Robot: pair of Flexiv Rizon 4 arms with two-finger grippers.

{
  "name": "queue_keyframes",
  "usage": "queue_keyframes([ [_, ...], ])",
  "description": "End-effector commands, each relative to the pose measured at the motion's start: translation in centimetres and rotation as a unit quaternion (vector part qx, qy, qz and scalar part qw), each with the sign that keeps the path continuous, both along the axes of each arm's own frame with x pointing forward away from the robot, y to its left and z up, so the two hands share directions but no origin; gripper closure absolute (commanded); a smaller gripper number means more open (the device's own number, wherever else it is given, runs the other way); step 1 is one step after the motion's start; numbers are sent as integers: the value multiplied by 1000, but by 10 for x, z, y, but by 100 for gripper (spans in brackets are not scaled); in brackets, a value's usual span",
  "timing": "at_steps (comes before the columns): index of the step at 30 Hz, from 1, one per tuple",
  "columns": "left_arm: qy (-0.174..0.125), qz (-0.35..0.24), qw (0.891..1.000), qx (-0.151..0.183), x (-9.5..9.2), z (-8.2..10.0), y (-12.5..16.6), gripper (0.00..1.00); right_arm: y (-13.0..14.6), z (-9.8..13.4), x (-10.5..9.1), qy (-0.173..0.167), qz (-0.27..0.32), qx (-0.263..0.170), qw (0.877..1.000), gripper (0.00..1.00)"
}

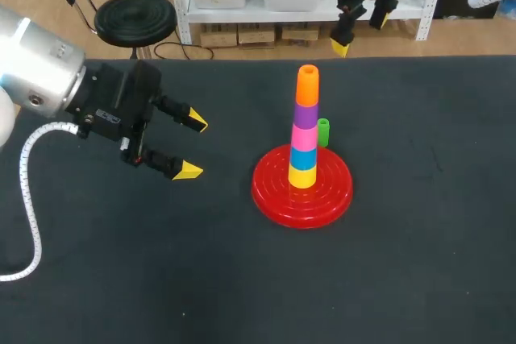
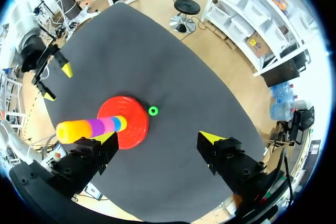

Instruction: Pick up and stack the cylinders on the red base in this order: pink,purple,orange,green

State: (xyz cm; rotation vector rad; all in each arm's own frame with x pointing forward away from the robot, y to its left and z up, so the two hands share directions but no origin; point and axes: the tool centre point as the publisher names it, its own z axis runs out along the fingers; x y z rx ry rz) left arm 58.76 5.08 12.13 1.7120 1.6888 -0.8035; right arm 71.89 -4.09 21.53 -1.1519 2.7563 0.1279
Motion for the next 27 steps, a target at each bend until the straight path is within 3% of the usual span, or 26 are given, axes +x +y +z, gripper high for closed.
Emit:
queue_keyframes([
  [1,-1,0,1000,-1,0,-1,0,0,4,-16,23,21,1,0,1000,0],
  [17,-1,0,1000,-1,0,-1,0,0,14,-84,42,40,17,-33,999,0],
  [27,-1,0,1000,-1,0,-1,0,0,14,-112,47,54,22,-34,998,0],
])
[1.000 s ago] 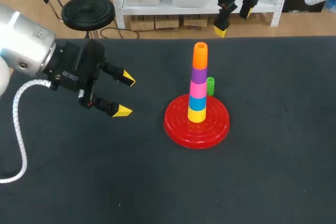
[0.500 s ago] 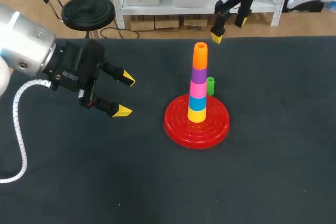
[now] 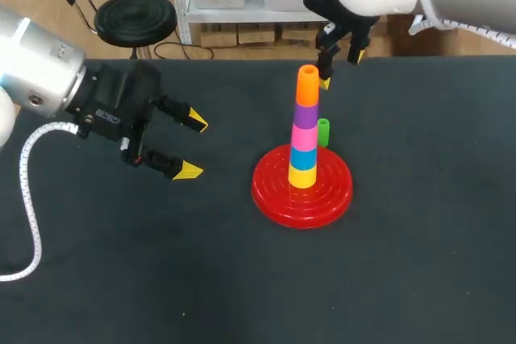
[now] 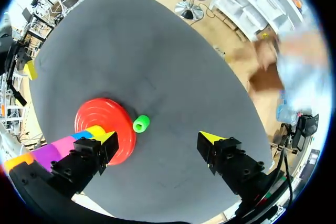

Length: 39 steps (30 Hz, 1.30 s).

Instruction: Pick up and stack the cylinders on the red base in this order: pink,purple,orange,green

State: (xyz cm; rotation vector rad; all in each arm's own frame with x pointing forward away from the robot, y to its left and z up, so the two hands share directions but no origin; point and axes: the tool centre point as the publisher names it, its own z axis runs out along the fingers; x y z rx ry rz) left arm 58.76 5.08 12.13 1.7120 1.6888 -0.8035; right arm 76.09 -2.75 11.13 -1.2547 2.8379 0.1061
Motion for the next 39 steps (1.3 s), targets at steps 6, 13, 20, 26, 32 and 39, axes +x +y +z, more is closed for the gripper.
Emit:
queue_keyframes([
  [6,-1,0,1000,-1,0,-1,0,0,1,-22,0,12,4,-8,1000,0],
  [13,-1,0,1000,-1,0,-1,0,0,4,-38,-3,14,7,-11,1000,0],
  [20,-1,0,1000,-1,0,-1,0,0,13,-52,-10,24,23,-8,999,0],
  [26,-1,0,1000,-1,0,-1,0,0,18,-62,-17,29,35,-10,999,0],
  [32,-1,0,1000,-1,0,-1,0,0,17,-67,-19,35,35,-13,999,0],
  [39,-1,0,1000,-1,0,-1,0,0,19,-76,-26,45,43,-16,998,0],
])
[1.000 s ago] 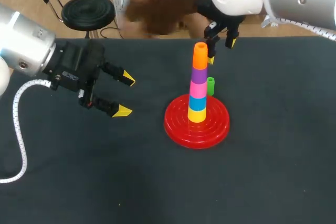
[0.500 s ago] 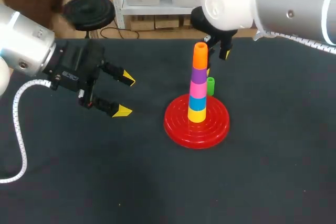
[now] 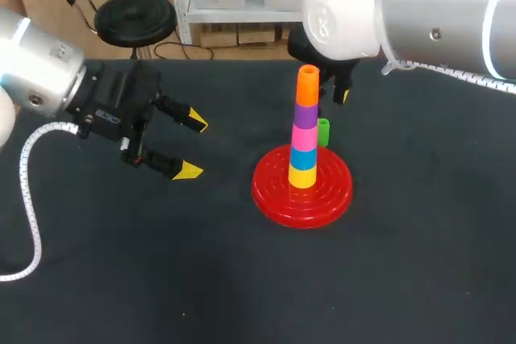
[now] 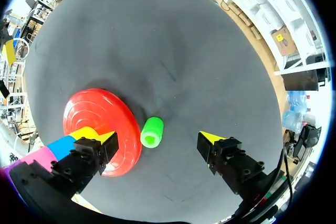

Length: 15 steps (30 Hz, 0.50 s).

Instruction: Pick up and stack the cylinders on the red base in this order: pink,purple,orange,green

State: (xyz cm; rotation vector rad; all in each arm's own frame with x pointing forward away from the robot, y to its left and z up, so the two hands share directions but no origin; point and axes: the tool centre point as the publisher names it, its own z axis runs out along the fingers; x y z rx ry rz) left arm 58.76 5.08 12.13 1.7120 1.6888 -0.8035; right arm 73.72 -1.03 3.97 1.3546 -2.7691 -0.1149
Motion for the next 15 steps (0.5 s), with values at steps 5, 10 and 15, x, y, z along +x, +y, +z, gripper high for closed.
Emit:
queue_keyframes([
  [5,-1,0,1000,-1,0,-1,0,0,2,-7,-5,7,4,1,1000,0],
  [10,-1,0,1000,-1,0,-1,0,0,5,-10,-9,8,9,1,1000,0],
  [15,-1,0,1000,-1,0,-1,0,0,2,-10,-8,9,5,1,1000,0],
])
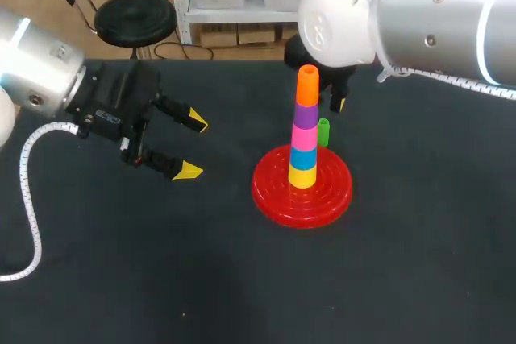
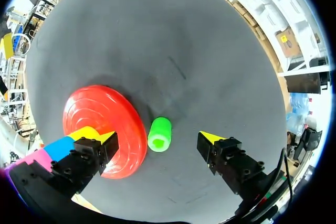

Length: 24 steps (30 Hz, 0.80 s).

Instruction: Pick up and stack the cylinders on the red base in this order: pink,purple,orange,green

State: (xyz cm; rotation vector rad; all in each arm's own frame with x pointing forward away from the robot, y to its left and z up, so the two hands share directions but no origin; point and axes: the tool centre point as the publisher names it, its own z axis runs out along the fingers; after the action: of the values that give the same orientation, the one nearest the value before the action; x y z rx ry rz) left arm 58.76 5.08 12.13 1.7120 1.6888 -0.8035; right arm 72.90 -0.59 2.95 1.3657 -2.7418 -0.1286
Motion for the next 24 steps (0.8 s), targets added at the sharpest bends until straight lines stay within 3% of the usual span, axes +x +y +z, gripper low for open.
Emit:
queue_keyframes([
  [1,-1,0,1000,-1,0,-1,0,0,-2,0,0,-2,-3,1,1000,0],
  [24,-1,0,1000,-1,0,-1,0,0,0,-4,-6,6,-4,-2,1000,0],
])
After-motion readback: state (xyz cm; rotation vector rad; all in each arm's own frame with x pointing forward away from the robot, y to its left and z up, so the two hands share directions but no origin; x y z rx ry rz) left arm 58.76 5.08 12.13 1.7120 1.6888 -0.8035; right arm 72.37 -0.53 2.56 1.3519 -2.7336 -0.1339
